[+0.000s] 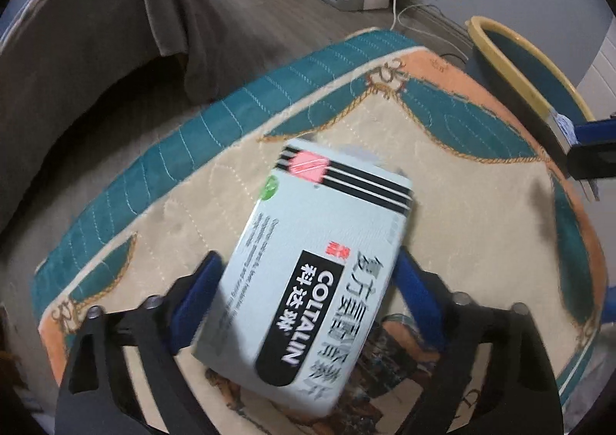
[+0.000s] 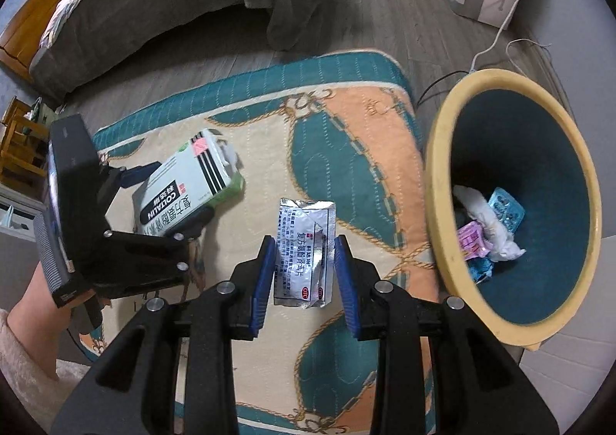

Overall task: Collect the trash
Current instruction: 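Carry the foil strip over the bin with the right tool while the left tool carries the box, then open the right tool over the bin while the left tool drops the box in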

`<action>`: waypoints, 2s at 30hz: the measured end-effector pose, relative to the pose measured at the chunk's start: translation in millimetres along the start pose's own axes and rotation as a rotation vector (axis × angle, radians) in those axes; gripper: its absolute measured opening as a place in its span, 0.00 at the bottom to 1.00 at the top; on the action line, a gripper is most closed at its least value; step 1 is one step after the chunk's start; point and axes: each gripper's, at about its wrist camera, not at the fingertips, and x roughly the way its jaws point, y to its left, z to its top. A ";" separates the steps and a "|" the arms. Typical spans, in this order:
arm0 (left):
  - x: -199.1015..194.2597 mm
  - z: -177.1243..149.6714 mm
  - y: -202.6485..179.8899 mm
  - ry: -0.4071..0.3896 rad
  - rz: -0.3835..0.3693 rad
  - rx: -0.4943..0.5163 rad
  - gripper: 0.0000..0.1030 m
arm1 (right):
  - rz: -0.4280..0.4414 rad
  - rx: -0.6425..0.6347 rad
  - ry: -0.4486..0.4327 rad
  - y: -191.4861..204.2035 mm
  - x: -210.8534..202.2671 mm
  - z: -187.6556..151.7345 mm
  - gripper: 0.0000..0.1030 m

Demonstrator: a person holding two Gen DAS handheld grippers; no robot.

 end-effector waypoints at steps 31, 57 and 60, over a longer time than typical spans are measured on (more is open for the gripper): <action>-68.1 101.4 -158.1 -0.248 -0.198 0.111 0.74 | -0.201 0.283 -0.208 -175.4 -81.8 3.6 0.30; -161.4 93.0 -184.6 -0.328 -0.129 0.082 0.95 | -0.211 0.302 -0.305 -170.6 -150.7 -68.2 0.94; -175.5 83.4 -187.7 -0.328 -0.108 0.089 0.95 | -0.230 0.286 -0.321 -159.9 -159.3 -80.8 0.94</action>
